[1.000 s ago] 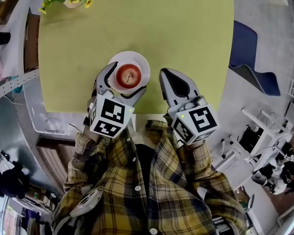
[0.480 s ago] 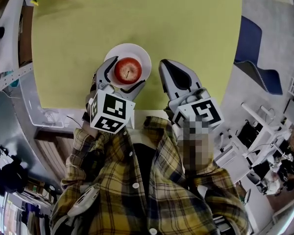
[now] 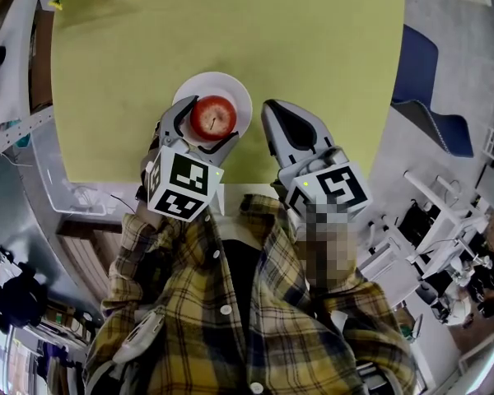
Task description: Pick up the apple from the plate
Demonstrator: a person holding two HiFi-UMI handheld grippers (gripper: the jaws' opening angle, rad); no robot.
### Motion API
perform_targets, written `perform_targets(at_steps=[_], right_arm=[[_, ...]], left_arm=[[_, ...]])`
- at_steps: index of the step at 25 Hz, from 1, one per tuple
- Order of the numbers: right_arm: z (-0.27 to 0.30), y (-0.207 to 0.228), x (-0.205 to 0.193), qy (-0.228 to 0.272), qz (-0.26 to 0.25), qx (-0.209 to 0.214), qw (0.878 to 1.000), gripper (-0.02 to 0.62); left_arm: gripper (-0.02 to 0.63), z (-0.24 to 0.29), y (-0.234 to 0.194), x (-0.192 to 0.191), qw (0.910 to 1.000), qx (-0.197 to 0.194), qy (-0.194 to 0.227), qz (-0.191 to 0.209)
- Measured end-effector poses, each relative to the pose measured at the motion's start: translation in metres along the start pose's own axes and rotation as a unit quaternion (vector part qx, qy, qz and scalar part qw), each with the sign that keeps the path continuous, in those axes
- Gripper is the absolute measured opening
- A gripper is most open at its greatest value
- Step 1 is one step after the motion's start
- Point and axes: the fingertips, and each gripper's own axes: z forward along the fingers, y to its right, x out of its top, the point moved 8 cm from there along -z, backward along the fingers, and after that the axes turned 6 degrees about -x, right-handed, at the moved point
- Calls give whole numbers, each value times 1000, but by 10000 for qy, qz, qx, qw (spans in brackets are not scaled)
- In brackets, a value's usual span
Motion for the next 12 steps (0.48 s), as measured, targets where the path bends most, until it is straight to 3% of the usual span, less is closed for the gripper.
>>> perform_targets(at_steps=[12], right_arm=[[-12,-9,16,165,-117,29,9998,-3]], left_arm=[[417,-23,0,16,9998,-18,166,-82]])
